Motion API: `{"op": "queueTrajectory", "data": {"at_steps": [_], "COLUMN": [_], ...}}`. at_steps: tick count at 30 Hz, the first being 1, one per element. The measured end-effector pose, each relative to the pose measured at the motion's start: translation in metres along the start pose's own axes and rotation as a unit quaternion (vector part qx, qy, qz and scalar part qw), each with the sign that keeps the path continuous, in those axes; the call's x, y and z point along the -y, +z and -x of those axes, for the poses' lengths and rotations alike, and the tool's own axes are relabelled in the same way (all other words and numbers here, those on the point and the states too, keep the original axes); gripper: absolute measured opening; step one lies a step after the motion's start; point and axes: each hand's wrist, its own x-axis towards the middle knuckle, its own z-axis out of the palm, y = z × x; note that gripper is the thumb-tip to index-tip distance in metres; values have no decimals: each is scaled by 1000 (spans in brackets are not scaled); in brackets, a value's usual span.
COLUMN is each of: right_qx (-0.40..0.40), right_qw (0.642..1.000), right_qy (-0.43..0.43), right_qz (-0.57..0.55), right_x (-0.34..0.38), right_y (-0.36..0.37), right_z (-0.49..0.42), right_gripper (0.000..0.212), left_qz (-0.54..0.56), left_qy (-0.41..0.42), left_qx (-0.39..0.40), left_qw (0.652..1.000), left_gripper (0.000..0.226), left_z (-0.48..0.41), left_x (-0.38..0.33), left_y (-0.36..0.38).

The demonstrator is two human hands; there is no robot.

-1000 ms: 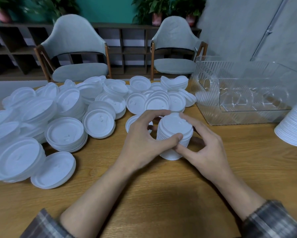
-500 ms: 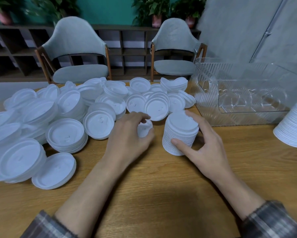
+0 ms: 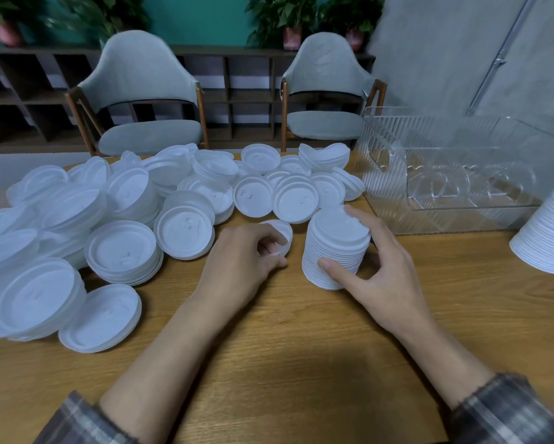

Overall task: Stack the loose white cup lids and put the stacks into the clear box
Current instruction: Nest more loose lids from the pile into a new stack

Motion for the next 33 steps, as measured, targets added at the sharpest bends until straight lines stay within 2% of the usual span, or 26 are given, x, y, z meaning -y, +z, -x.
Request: {"op": "queueTrajectory", "data": {"at_steps": [8,16,24,30,33], "right_qx": [5,-1,25,46,44], "right_qw": [1000,1000,999,997,997], "right_qy": [-5,-11,-30,-66,-68], "right_qz": [-1,-4,-30,-17,-13], "right_x": [1,2,4,5,5], "right_y": [0,1,4,7,7], "right_z": [-1,-1,1,2,2], "right_gripper": [77,71,76,81,80], "left_qz": [164,243,361,307,271], "left_qy": [-30,-44,-51,4,20], "left_qx": [-69,-184,-129,-86,-74], "left_qw": [984,951,922,948,960], "left_gripper": [19,17,20,3,8], "left_z": [2,2,5,5,10], "left_x": [-13,-16,-26,-32,-33], "left_y": [-11,-16,-11,6,7]}}
